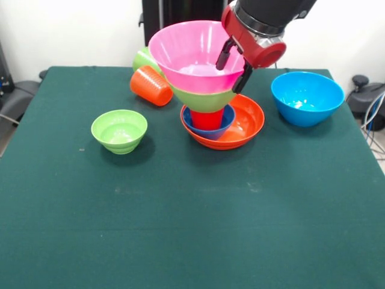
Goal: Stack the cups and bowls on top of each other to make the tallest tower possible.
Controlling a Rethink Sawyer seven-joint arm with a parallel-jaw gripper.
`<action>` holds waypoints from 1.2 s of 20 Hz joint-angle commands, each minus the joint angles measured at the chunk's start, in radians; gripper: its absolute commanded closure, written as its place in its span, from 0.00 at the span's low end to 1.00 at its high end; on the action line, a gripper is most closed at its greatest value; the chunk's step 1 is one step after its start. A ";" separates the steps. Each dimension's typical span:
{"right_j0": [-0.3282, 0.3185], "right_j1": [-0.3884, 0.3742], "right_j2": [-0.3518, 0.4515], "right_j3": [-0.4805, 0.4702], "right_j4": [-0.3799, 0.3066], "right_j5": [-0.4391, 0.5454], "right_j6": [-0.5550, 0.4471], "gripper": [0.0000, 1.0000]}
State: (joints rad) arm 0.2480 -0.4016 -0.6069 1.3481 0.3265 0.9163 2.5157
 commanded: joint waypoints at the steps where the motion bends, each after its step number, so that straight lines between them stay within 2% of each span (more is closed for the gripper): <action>1: -0.005 0.075 0.099 -0.141 -0.030 0.229 0.118 0.00; 15: -0.035 0.148 0.065 -0.377 -0.055 0.498 0.107 0.00; 24: -0.019 0.168 0.047 -0.425 -0.046 0.551 0.136 0.00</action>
State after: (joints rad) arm 0.2364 -0.2811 -0.6174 1.0031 0.3252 1.3588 2.5157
